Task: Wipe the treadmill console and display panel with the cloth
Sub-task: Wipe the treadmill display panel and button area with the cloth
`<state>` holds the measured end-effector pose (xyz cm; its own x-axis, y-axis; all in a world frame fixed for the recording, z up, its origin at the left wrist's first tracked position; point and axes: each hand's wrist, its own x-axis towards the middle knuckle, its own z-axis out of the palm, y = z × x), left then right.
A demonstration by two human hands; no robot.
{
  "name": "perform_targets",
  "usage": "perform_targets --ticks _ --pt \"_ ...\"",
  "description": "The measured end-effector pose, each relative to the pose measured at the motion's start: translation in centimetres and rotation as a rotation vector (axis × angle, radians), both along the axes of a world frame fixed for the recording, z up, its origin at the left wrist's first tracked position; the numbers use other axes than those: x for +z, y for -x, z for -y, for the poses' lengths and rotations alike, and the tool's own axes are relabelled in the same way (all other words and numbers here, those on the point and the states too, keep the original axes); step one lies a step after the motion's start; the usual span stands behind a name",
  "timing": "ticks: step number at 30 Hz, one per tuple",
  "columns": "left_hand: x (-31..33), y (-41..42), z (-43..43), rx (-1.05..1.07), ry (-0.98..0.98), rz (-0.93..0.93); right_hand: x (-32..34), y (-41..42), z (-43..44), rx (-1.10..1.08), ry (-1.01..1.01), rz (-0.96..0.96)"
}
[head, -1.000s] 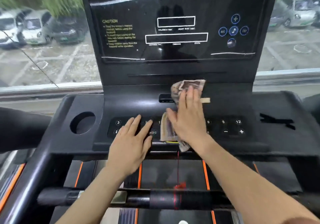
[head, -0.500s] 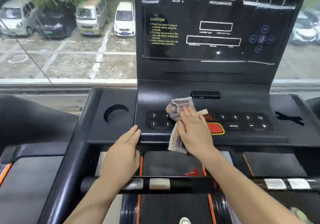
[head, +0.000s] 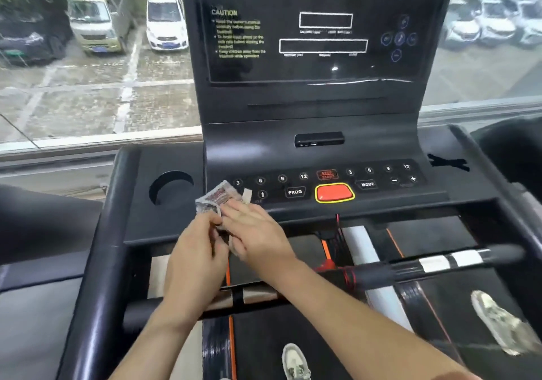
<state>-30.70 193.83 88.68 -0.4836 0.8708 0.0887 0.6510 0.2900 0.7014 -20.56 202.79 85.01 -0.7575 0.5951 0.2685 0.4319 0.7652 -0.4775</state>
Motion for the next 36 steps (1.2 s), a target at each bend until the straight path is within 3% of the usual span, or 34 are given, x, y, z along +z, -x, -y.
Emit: perform_targets --ticks 4,8,13,20,24,30,33,36 --pt "-0.6 -2.5 -0.9 -0.008 -0.001 -0.256 -0.8 -2.7 -1.1 0.013 -0.107 -0.159" --pt "-1.4 -3.4 -2.4 -0.055 0.006 -0.338 -0.9 -5.5 -2.4 0.022 -0.142 -0.191" --pt "-2.3 -9.7 -7.5 -0.252 -0.051 -0.440 -0.8 -13.2 -5.8 -0.115 -0.262 -0.263" --pt "-3.3 -18.7 -13.0 -0.488 -0.002 -0.585 -0.7 -23.6 -8.0 -0.378 -0.274 -0.022" --pt "-2.5 -24.3 -15.2 -0.623 0.007 -0.687 -0.9 -29.7 -9.7 -0.552 -0.208 -0.014" --pt "-1.5 -29.3 -17.3 -0.670 0.014 -0.696 -0.4 -33.0 -12.2 -0.735 -0.040 -0.177" --pt "-0.9 -28.9 -18.1 -0.685 0.036 -0.716 0.4 -32.9 -15.0 -0.916 0.120 -0.049" --pt "-0.4 -28.3 -18.5 -0.734 0.062 -0.703 1.8 -31.8 -16.8 -0.873 0.135 0.059"
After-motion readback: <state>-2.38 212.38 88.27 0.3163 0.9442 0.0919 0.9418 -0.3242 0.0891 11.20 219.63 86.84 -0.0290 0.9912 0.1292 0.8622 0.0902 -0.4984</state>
